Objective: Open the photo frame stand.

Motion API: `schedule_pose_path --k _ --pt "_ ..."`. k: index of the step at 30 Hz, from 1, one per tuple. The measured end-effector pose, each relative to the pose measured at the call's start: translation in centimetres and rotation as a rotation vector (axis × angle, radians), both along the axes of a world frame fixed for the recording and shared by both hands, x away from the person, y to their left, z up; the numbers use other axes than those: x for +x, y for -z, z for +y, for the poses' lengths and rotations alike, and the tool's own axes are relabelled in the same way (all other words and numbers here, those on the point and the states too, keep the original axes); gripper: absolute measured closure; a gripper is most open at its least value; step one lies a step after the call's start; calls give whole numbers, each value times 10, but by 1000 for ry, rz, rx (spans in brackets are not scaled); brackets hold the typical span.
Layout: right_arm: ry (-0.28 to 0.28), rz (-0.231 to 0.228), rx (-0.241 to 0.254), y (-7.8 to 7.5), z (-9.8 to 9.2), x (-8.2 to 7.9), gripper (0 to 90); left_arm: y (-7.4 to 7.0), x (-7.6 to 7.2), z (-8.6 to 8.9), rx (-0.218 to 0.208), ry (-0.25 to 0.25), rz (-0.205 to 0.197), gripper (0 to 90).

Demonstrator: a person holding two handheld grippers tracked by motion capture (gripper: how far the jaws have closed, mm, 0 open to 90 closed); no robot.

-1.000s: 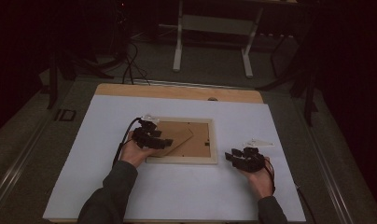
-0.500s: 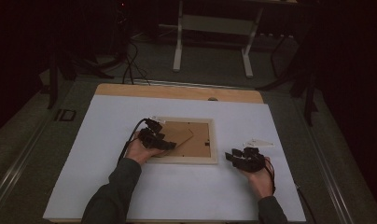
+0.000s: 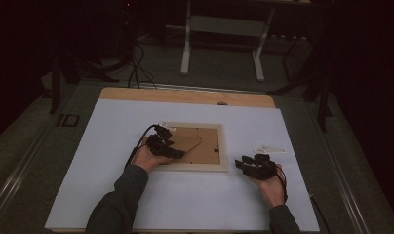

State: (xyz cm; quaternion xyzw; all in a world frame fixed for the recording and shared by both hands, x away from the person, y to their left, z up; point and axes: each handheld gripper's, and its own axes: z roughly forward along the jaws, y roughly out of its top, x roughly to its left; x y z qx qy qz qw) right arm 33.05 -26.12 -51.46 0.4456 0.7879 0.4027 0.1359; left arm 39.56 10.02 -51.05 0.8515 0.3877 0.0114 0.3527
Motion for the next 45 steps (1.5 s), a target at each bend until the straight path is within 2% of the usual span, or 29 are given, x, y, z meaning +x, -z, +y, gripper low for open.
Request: schedule_pose_path --k 7,10,14,15,17,21,26,31,45 --pt "1 1 0 0 0 0 586 -1 -1 -2 23 -2 -9 376" --pt "2 4 0 1 0 1 585 -2 -1 -2 41 7 -16 380" --pt "2 5 -1 1 0 1 585 -1 -2 -3 38 7 -21 373" --pt "2 6 -1 1 0 1 585 -1 -1 -3 33 21 -16 373" --pt "3 4 1 1 0 1 586 -1 -2 -4 43 26 -20 336" --pt "1 2 2 1 0 1 585 -2 -3 -5 64 21 -36 360" --pt "2 5 2 1 0 1 585 -2 -4 -5 69 23 -42 377" --pt "2 8 4 1 1 1 585 -2 -6 -7 96 28 -64 379" --pt "-15 2 1 -4 8 6 585 -6 -13 -10 116 29 -139 379"
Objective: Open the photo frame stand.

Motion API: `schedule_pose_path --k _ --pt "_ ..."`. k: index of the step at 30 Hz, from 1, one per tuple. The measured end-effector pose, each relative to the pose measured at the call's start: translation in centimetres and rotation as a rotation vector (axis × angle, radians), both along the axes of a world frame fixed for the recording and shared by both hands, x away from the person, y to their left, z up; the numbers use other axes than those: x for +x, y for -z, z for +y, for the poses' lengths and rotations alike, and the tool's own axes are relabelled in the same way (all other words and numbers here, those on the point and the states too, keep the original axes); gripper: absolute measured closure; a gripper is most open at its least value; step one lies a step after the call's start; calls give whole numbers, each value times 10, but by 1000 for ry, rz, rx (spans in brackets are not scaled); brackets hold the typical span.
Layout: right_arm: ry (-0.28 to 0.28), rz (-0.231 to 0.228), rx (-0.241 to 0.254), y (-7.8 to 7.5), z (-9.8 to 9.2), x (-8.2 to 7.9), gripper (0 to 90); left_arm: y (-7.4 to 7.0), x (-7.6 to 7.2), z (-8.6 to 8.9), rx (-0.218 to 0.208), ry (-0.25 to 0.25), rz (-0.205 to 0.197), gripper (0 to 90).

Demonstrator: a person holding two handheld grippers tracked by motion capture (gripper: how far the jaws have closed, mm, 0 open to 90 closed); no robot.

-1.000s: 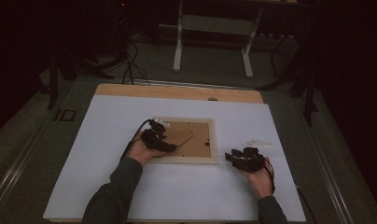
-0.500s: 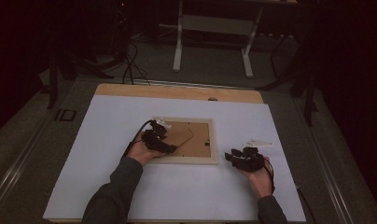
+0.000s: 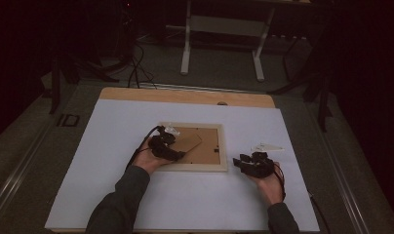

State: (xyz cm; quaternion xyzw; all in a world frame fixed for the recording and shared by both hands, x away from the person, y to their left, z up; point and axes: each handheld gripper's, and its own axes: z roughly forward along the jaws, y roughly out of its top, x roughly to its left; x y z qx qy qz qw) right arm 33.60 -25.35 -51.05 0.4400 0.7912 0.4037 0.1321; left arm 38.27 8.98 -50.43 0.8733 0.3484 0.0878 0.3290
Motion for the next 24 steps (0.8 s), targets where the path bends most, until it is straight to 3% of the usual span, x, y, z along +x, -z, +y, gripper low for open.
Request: schedule_pose_path --k 24 --pt "1 2 0 -14 6 28 585 -4 -10 -3 25 11 -90 379"
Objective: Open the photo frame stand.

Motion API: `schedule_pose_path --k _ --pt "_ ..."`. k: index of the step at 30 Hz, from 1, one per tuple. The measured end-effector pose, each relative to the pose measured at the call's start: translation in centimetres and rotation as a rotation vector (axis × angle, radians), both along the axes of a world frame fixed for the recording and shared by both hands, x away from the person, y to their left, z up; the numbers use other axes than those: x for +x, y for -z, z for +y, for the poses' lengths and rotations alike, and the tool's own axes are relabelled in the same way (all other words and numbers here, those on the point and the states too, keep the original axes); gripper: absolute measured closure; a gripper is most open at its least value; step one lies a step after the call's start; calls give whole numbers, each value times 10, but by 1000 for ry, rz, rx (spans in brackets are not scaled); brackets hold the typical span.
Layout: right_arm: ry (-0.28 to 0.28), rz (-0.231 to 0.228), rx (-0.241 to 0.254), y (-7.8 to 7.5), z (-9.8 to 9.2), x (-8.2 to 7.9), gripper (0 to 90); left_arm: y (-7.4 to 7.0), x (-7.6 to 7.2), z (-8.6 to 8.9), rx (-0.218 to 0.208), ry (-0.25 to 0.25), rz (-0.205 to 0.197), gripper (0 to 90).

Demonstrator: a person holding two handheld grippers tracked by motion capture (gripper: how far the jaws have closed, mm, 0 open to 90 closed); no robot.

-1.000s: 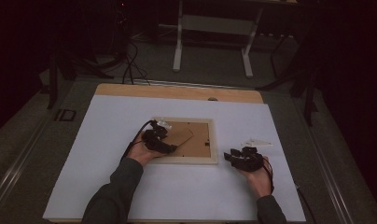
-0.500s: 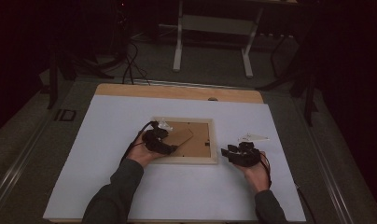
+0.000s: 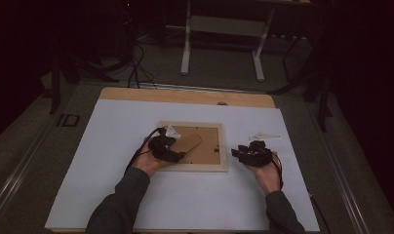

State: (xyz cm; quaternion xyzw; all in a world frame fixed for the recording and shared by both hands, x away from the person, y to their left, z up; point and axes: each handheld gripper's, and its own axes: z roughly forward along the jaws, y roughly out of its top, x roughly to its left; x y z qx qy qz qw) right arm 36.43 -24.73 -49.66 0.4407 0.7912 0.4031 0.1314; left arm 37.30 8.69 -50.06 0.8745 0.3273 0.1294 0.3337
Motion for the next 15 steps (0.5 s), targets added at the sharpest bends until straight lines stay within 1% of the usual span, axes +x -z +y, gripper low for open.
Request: schedule_pose_path --k 3,8,11,15 --pt "2 4 5 -1 1 3 584 -2 -2 -1 9 3 -18 379" --pt "1 8 -5 -4 3 9 583 -4 -6 -3 22 6 -50 379" --pt "2 9 -8 -5 5 12 580 -6 -7 -3 25 8 -56 379" --pt "4 9 -4 -9 7 19 578 -6 -9 -4 30 9 -75 379"
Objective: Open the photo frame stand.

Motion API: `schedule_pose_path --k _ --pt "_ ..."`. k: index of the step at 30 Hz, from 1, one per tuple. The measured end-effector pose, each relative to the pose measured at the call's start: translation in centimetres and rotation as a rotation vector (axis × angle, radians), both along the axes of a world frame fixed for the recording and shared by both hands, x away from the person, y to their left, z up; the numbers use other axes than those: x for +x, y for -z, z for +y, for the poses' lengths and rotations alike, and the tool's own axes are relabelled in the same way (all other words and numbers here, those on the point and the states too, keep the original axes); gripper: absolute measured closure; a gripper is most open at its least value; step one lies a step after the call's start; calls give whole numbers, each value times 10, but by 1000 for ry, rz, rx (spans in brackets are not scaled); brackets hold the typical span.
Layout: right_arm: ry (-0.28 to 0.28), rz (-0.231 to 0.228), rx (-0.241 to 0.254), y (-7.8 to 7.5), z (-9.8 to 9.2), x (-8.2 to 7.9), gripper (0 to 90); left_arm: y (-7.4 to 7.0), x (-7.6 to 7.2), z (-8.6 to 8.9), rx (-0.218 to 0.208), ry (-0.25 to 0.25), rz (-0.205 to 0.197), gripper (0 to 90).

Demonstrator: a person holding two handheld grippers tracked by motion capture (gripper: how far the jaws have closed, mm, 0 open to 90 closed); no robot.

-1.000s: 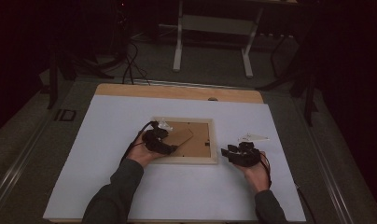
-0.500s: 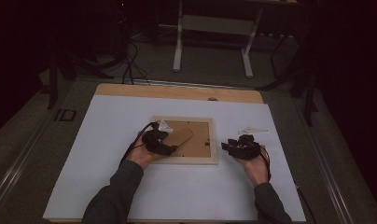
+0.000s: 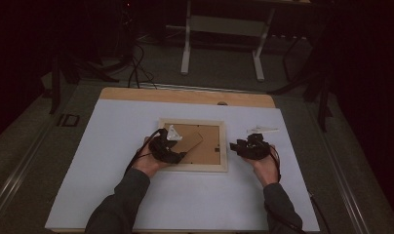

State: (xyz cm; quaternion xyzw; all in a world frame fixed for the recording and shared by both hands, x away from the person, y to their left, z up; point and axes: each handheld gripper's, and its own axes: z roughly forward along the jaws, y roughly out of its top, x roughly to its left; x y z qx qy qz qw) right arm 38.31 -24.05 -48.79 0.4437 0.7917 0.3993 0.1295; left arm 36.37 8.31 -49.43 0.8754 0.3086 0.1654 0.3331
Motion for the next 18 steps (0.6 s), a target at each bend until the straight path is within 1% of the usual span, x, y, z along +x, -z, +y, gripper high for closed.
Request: schedule_pose_path --k 7,18 --pt "-2 0 -7 -5 5 8 572 -2 -6 -2 12 0 -42 379" --pt "-1 21 11 -7 11 22 551 -6 -16 -5 35 0 -107 379"
